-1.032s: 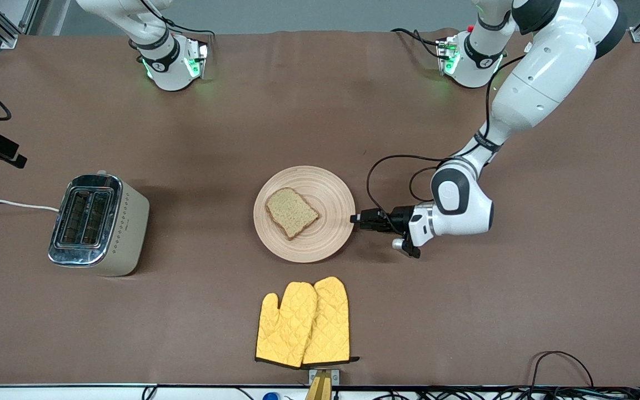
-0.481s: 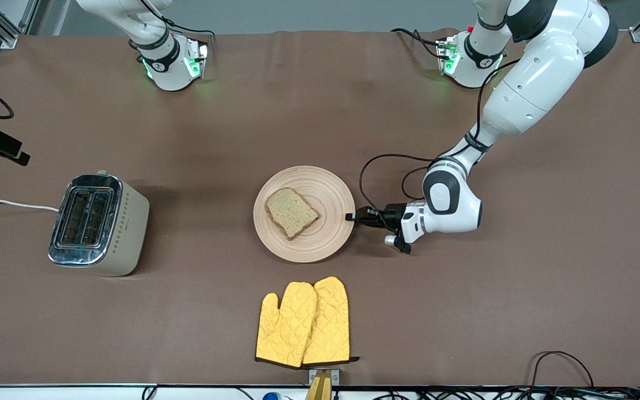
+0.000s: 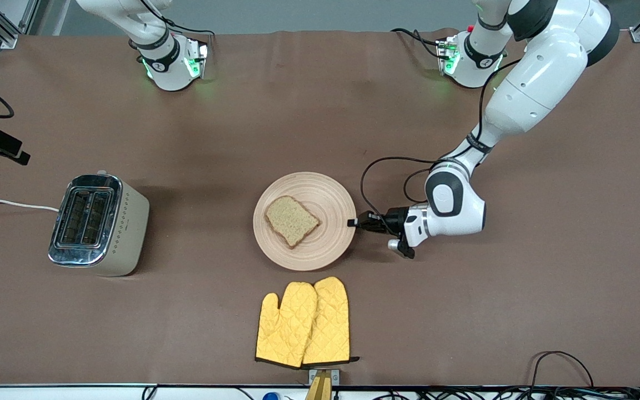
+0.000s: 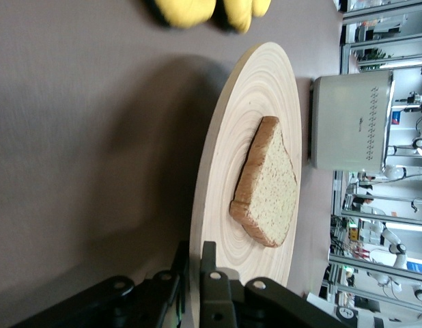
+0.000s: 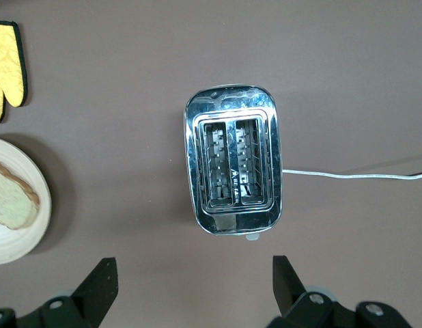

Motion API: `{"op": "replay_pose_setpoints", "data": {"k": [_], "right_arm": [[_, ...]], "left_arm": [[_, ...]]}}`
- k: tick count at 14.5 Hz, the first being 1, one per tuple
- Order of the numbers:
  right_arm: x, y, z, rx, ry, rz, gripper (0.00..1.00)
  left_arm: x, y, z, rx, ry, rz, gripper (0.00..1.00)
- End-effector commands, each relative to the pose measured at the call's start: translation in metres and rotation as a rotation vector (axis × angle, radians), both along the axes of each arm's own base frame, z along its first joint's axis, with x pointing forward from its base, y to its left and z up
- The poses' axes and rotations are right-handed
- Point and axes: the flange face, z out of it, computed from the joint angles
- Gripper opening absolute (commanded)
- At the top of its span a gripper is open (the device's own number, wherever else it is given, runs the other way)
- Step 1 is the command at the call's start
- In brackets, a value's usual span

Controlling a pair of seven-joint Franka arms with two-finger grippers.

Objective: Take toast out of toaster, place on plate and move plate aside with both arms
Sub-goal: 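Move the left gripper to the plate rim and grip the rim, then drag the wooden plate with the bread away from the toaster using the left gripper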

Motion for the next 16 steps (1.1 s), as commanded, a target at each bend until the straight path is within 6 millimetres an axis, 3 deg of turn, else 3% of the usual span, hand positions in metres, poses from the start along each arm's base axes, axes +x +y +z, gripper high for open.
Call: {"op": "replay_pose_setpoints", "data": {"k": [1,3,7,9,13,16], "right_arm": [[-0.008,0.003,0.004,0.012,-0.004,0.011,1.0],[-0.008,0.003,0.006,0.011,-0.007,0.011,1.0],[-0.008,0.005,0.008,0.011,-0.011,0.014,1.0],[-0.008,0.004,0.008,0.009,-0.011,0.014,1.0],[-0.007,0.004,0.009,0.009,-0.015,0.028,1.0],[-0.007,0.0,0.008,0.007,-0.019,0.107,1.0]], "left_arm": [[0.028,0.047,0.061,-0.002,-0.04,0.07,0.0],[0.042,0.103,0.082,-0.012,-0.035,0.057,0.0],[0.065,0.26,0.099,0.046,-0.058,0.017,0.0],[0.064,0.315,0.102,0.036,-0.037,0.042,0.0],[0.051,0.4,0.094,0.058,-0.032,0.135,0.0],[0.031,0.451,0.064,0.065,0.013,0.184,0.0]]}}
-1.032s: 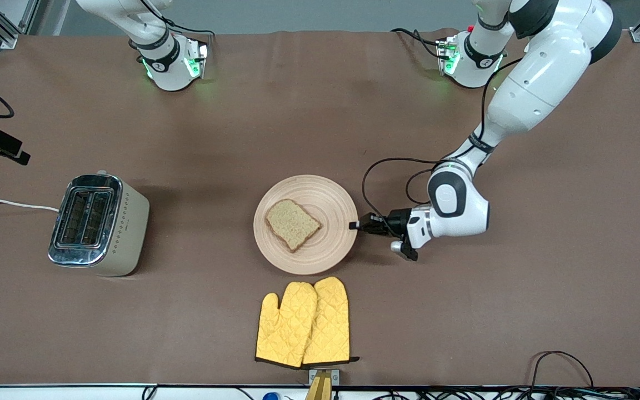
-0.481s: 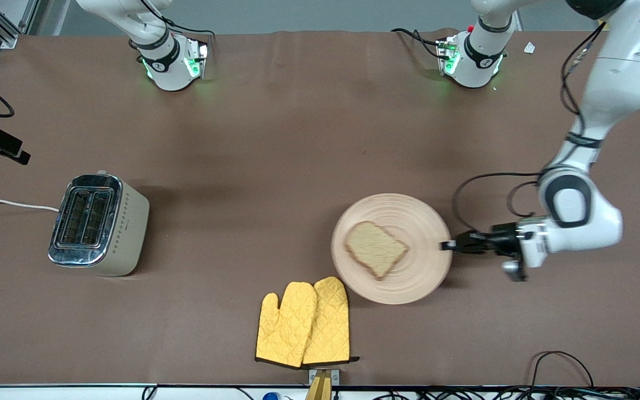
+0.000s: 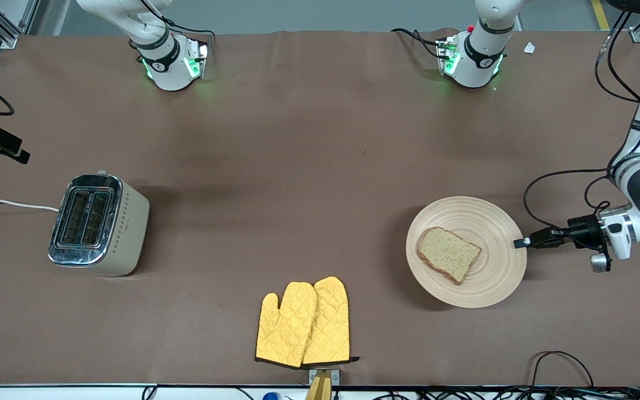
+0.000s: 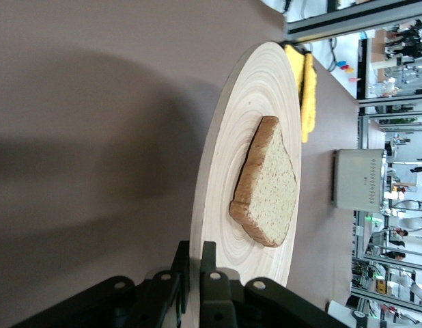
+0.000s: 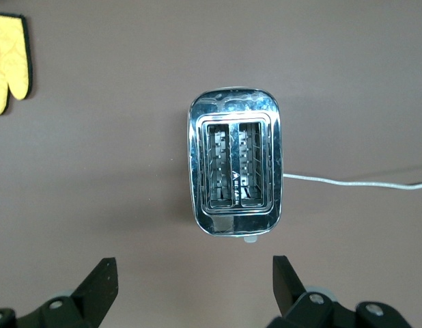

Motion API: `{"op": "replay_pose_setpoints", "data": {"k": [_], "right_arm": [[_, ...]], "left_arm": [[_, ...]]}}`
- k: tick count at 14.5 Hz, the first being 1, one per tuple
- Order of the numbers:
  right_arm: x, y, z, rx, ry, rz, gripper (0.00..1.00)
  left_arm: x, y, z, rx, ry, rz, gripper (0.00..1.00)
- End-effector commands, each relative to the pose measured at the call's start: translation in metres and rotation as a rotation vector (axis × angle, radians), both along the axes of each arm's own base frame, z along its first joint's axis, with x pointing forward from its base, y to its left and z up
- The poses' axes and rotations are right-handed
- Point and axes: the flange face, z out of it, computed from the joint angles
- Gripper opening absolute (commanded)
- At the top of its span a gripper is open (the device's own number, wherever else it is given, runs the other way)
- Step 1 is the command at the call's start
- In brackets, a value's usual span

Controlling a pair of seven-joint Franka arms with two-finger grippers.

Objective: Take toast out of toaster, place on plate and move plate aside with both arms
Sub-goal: 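Drag the wooden plate with the bread away from the toaster using the left gripper, then open the left gripper and release the plate rim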

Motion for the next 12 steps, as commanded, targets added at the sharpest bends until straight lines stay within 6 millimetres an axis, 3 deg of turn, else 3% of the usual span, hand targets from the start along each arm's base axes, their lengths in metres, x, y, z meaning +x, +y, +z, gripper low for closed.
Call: {"op": "replay_pose_setpoints", "data": {"k": [1,7,9,10,11,12], "right_arm": [[-0.006,-0.001,0.005,0.008,-0.011,0.042,1.0],[-0.006,0.004,0.007,0.01,-0.014,0.043,1.0],[-0.007,0.004,0.007,0.01,-0.011,0.041,1.0],[-0.007,0.004,0.008,0.01,-0.013,0.04,1.0],[-0.007,0.005,0.008,0.01,-0.013,0.042,1.0],[-0.007,0.007,0.008,0.01,-0.013,0.045,1.0]], "left_arm": [[-0.017,0.034,-0.022,-0.049,0.035,0.035,0.0],[-0.045,0.08,-0.074,-0.063,0.023,0.019,0.02],[-0.045,0.083,-0.073,-0.049,0.022,0.012,0.26],[-0.044,0.082,-0.072,-0.039,0.021,0.002,0.56],[-0.04,0.084,-0.068,-0.027,0.012,-0.003,0.93],[-0.036,0.084,-0.062,-0.012,0.013,-0.004,1.0]]}}
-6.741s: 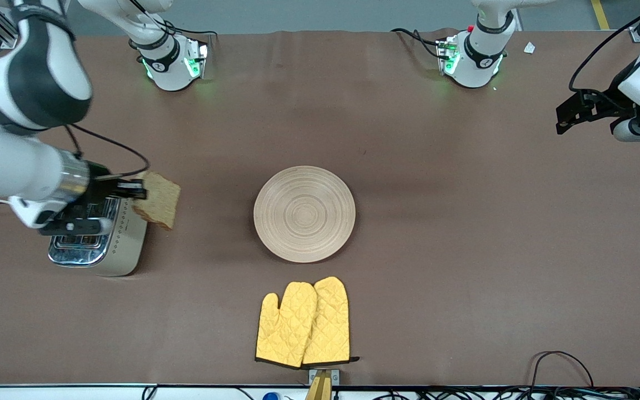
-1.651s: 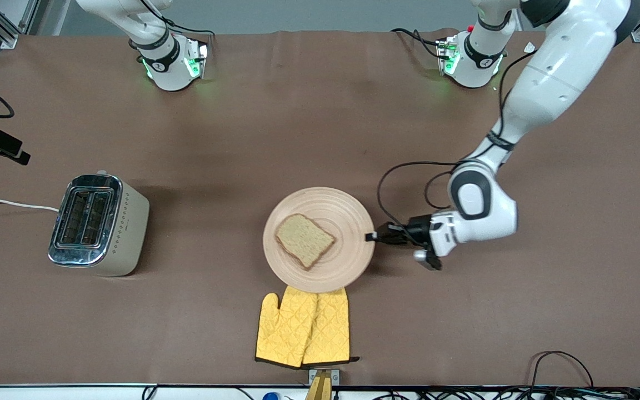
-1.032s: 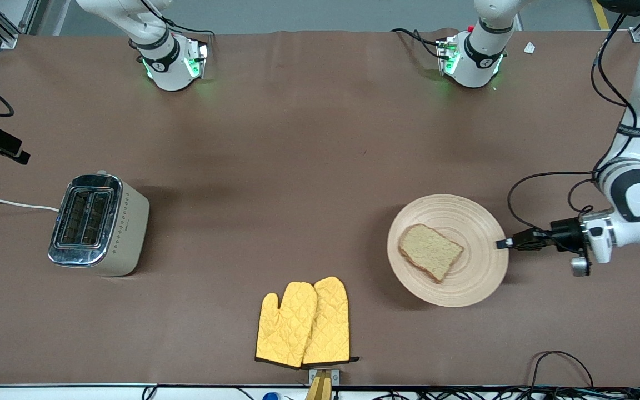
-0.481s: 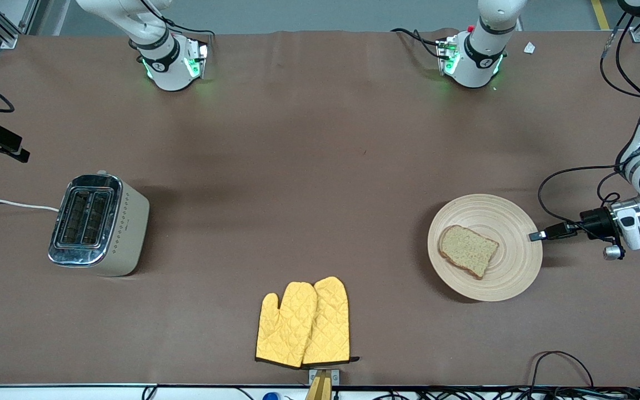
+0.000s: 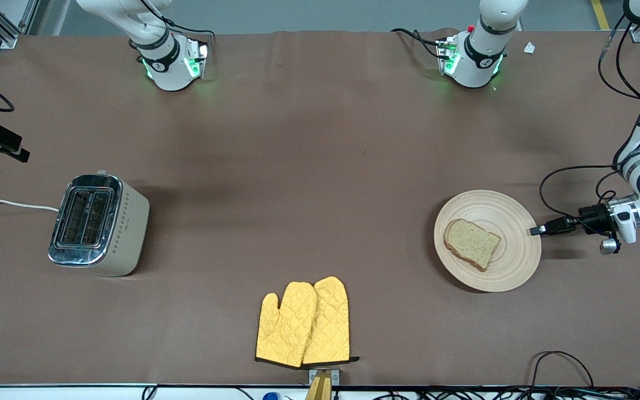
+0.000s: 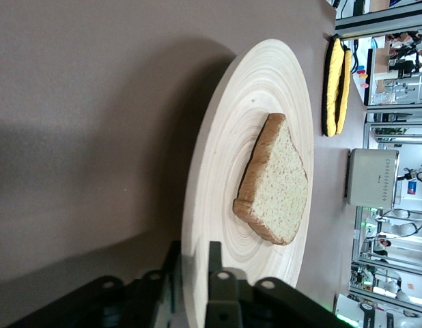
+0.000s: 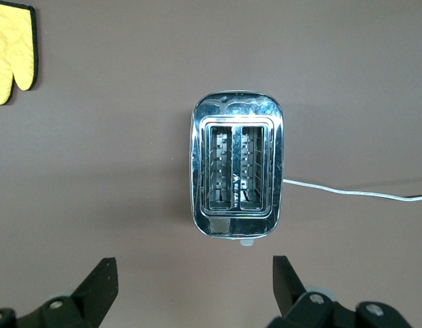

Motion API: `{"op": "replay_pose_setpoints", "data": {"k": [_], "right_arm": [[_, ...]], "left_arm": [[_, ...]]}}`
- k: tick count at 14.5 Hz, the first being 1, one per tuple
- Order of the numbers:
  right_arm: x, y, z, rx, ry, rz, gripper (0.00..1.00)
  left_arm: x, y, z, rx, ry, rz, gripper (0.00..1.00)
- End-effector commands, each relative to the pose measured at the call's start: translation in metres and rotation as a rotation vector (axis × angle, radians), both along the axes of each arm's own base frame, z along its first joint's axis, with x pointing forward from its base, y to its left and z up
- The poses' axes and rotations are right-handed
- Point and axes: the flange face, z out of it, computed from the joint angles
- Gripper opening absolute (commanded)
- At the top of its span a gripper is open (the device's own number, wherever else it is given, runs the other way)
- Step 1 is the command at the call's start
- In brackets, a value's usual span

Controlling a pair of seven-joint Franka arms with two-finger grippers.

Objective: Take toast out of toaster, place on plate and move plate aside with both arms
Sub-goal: 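Open the left gripper and release the plate rim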

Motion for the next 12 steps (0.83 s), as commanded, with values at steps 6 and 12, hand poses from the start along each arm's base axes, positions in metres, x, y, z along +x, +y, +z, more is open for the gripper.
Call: {"op": "replay_pose_setpoints", "data": {"k": [6,12], "right_arm": [[-0.007,0.01,0.006,0.011,-0.007,0.018,1.0],[-0.007,0.01,0.006,0.011,-0.007,0.018,1.0]], "left_arm": [[0.067,-0.03,0.095,0.254,0.0,-0.106,1.0],[0.096,-0.141,0.227,0.493,0.01,-0.13,1.0]]}}
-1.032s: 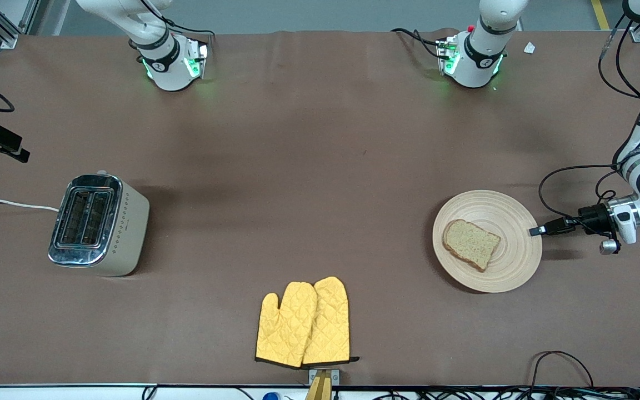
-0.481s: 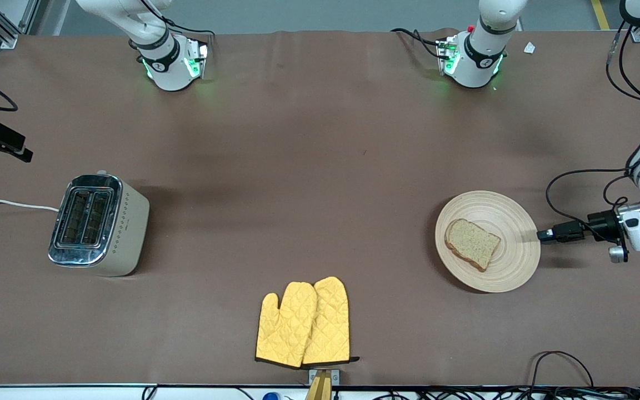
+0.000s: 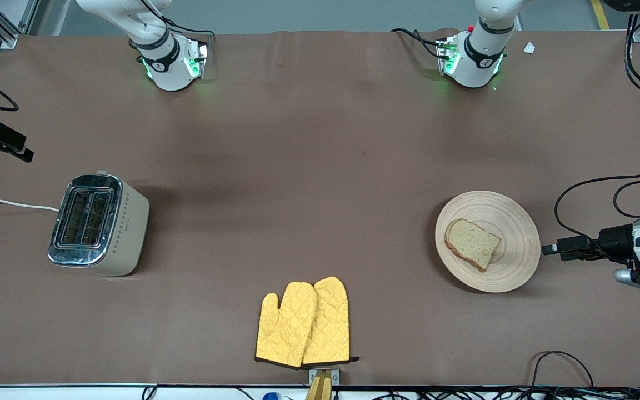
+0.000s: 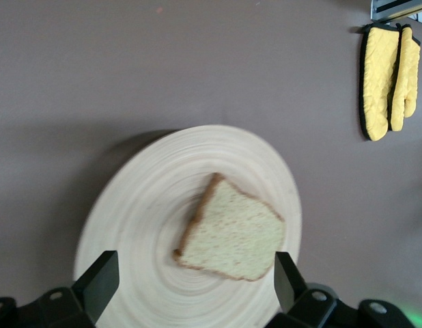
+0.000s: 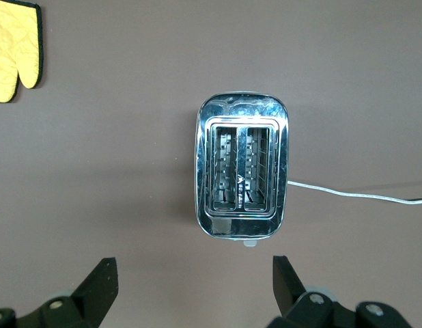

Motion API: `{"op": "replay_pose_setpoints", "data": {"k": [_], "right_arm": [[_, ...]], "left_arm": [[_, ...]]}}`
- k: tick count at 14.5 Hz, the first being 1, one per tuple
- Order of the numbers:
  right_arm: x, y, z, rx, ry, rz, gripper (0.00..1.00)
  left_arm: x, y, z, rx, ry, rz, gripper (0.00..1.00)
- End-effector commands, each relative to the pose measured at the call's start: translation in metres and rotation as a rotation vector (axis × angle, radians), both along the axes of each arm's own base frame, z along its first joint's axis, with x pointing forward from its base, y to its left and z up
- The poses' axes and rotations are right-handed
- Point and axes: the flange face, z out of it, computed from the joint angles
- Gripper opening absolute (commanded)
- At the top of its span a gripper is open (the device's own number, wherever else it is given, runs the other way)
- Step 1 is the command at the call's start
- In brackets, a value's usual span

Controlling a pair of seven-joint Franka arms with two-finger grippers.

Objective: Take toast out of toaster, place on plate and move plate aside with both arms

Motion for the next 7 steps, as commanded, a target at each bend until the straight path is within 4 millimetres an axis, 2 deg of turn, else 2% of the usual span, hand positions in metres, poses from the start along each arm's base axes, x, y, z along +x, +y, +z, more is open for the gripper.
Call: {"op": "replay_pose_setpoints", "data": {"k": [1,5,7], "right_arm": [[-0.007,0.003,0.006,0.011,-0.007,0.005,1.0],[-0.007,0.003,0.006,0.011,-0.007,0.004,1.0],[-0.007,0.003,0.006,0.011,-0.007,0.005,1.0]], "left_arm": [[-0.008,-0.049,0.058,0.112,0.045,0.008,1.0],[-0.028,-0.144,0.126,0.309,0.086,0.027,1.0],[-0.043,-0.174,0.15,0.386,0.091,0.003,1.0]]}}
